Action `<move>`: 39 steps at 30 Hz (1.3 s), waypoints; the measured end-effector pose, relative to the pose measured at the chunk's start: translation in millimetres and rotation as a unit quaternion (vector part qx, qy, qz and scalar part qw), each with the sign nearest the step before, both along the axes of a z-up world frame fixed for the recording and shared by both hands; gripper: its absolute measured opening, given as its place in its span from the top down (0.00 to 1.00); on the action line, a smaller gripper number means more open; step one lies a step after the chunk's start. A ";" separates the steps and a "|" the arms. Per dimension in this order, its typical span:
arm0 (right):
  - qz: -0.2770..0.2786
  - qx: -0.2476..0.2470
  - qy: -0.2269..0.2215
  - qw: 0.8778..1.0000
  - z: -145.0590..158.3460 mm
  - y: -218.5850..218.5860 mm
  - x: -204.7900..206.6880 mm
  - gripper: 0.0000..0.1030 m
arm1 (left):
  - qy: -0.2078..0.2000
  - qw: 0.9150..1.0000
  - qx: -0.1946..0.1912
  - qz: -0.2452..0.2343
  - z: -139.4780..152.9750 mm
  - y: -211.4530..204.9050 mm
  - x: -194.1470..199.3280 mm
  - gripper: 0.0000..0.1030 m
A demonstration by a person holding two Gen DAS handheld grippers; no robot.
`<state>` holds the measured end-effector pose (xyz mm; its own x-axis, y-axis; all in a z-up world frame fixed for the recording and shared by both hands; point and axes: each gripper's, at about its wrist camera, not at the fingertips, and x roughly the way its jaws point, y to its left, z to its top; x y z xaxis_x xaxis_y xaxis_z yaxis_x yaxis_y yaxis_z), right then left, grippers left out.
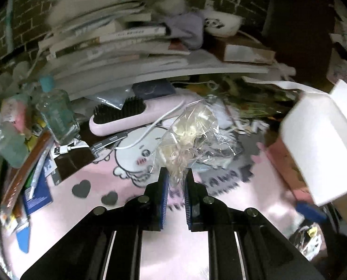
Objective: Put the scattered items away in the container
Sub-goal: 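Grasp the clear plastic bag with the left gripper, then carry the clear bag into the white box and open the left gripper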
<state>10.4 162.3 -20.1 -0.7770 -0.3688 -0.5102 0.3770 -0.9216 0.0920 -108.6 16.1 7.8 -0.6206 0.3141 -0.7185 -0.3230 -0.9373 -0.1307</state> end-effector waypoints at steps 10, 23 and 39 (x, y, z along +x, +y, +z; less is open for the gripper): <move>-0.071 -0.001 0.006 0.997 2.0 1.6 -13.8 0.03 | 0.044 0.998 -0.014 -0.042 45.8 25.9 52.4 0.93; -0.097 -0.074 0.001 0.992 2.8 27.7 -7.6 0.03 | 0.061 0.985 -0.028 -0.158 80.1 111.7 64.3 0.93; -0.112 -0.118 -0.011 0.987 -1.2 48.3 4.8 0.03 | -0.019 0.958 -0.101 -0.267 78.0 222.1 36.1 0.93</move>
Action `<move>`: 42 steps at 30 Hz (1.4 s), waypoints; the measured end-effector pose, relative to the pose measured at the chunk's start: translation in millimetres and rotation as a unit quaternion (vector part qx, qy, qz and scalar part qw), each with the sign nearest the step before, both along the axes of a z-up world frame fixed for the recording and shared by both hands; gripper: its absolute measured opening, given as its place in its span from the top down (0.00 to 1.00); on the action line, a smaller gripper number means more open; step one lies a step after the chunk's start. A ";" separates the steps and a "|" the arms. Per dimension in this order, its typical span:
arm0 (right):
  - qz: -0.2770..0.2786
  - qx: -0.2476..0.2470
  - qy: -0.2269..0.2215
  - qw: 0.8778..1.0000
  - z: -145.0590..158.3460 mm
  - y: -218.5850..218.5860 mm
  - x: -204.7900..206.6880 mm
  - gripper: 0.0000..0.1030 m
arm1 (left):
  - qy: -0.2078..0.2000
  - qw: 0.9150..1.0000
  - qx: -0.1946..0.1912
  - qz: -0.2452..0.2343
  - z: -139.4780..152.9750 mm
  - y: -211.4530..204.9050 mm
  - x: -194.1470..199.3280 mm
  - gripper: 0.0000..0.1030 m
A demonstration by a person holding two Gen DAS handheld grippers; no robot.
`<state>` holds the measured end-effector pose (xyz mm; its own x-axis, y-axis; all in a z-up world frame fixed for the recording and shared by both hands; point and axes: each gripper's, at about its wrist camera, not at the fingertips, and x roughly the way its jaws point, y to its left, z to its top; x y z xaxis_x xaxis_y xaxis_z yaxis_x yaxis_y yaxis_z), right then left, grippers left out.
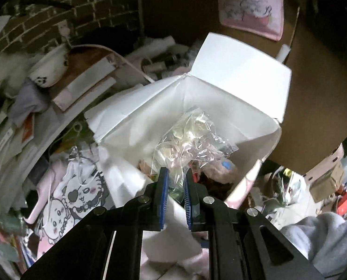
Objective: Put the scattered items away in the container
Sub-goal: 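Carry the clear bag into the white box and open the left gripper, then withdraw the left gripper from the box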
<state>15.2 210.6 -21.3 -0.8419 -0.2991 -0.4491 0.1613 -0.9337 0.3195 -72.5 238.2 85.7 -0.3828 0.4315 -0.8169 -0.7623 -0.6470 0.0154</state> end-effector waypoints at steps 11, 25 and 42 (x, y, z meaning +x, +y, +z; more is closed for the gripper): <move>0.010 -0.021 -0.004 1.000 -2.1 4.5 1.2 0.03 | -0.043 0.996 -0.081 -0.018 -24.5 44.4 -15.7 0.93; 0.013 -0.033 -0.005 0.999 -0.7 7.0 1.6 0.03 | -0.065 0.995 -0.069 0.004 -25.4 43.9 -28.6 0.41; 0.014 -0.035 -0.006 0.999 0.6 5.4 3.3 0.03 | -0.009 0.999 -0.042 0.023 -1.2 32.9 -19.8 0.18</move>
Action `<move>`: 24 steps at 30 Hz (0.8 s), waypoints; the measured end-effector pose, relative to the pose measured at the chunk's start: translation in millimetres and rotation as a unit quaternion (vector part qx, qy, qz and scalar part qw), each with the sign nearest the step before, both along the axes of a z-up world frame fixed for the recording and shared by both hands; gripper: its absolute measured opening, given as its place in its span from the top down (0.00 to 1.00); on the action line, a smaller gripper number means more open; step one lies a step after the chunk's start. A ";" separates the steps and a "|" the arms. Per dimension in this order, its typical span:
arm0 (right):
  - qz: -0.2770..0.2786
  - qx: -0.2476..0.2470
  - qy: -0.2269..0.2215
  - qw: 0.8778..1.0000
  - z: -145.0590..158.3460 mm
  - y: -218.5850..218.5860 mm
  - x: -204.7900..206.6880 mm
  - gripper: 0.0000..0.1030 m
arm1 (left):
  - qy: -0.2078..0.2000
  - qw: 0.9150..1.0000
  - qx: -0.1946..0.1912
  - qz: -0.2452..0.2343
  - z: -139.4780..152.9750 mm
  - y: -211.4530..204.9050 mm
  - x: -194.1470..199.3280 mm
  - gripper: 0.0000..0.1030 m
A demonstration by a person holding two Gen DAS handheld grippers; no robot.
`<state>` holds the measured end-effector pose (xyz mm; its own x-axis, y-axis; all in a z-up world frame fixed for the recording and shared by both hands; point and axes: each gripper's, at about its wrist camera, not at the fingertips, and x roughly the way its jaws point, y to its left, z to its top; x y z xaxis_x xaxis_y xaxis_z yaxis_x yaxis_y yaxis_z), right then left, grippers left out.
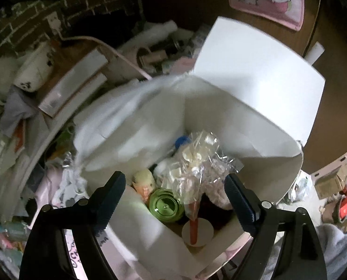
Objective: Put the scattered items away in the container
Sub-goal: 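Withdraw the left gripper from the box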
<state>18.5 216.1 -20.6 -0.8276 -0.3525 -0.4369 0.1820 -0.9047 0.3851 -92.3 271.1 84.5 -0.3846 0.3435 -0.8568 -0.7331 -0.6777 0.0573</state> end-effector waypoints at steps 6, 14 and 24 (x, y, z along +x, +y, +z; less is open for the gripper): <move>-0.002 0.002 0.002 1.000 0.2 -2.3 -0.3 0.03 | 0.039 0.998 0.014 0.039 16.4 -17.6 5.6 0.18; -0.007 0.021 0.004 1.000 2.6 -10.3 -3.5 0.03 | 0.102 0.990 0.033 0.096 36.5 -67.2 26.6 0.17; -0.012 0.095 0.011 0.995 21.0 -31.9 6.6 0.03 | 0.172 0.959 0.090 0.207 47.9 -177.9 67.7 0.17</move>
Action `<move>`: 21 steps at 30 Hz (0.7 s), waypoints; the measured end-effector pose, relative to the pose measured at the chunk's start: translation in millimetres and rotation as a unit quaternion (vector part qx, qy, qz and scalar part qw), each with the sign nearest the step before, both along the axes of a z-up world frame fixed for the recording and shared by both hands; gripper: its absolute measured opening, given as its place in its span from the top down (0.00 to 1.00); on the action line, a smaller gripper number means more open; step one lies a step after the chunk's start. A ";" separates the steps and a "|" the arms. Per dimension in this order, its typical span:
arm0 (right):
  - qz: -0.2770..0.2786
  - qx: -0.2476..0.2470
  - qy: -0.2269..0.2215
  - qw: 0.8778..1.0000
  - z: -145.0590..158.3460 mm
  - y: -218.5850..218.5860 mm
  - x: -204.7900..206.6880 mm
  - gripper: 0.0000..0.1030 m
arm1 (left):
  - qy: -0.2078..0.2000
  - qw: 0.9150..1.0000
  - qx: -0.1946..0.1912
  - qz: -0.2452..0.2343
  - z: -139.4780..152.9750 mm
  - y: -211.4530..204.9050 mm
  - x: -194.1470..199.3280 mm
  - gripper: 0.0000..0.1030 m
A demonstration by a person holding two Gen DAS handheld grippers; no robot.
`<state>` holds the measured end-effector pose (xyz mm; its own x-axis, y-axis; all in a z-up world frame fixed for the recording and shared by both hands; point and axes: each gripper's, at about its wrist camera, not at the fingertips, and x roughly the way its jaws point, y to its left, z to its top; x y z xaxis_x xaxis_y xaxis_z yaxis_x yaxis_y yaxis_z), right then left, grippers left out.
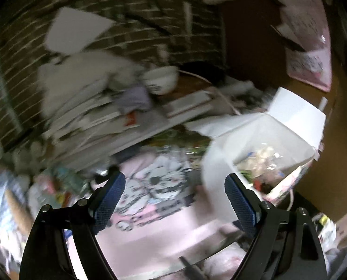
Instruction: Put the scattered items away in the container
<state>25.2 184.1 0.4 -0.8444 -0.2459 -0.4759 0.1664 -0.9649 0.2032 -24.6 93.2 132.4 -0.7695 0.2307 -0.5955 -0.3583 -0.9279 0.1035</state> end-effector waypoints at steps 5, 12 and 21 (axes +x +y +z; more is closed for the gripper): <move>0.019 0.035 0.011 0.999 13.3 -25.2 8.9 0.02 | 0.017 0.996 0.027 0.078 -8.2 -61.2 19.4 0.18; 0.026 0.093 0.029 0.995 35.7 -62.0 12.9 0.00 | 0.024 0.984 0.044 0.169 -27.4 -122.9 43.0 0.18; -0.029 0.152 0.036 0.987 66.3 -66.4 13.4 0.00 | 0.008 0.980 0.052 0.193 -46.7 -141.6 47.0 0.18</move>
